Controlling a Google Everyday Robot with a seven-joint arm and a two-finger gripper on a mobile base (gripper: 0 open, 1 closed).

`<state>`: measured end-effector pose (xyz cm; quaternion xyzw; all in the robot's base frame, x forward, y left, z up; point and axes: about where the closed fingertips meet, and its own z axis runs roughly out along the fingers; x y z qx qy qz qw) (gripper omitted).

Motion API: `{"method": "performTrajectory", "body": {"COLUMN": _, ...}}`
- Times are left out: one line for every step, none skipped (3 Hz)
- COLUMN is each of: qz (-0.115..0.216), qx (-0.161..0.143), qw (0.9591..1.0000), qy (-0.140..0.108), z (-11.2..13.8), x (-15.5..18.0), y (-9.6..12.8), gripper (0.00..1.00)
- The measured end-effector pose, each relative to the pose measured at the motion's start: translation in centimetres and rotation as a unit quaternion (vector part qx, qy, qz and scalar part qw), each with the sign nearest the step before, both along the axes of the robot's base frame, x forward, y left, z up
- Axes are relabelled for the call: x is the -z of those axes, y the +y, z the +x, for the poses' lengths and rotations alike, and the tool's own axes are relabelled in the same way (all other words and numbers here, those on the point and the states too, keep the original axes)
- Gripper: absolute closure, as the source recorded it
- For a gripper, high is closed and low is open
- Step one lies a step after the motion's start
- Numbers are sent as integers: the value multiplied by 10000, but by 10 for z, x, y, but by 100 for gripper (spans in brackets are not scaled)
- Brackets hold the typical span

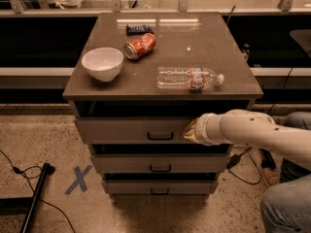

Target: Close top drawer

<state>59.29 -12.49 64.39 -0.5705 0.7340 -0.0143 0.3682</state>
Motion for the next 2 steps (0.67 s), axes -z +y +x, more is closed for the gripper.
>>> {"method": "performTrajectory", "body": {"qz": 172, "qx": -220, "qw": 9996, "qy": -38, "z": -23, "x": 6, "y": 7, "gripper": 100}}
{"method": "performTrajectory", "body": {"qz": 256, "qx": -574, "qw": 9980, "qy": -22, "z": -60, "x": 9, "y": 15, "gripper": 100}}
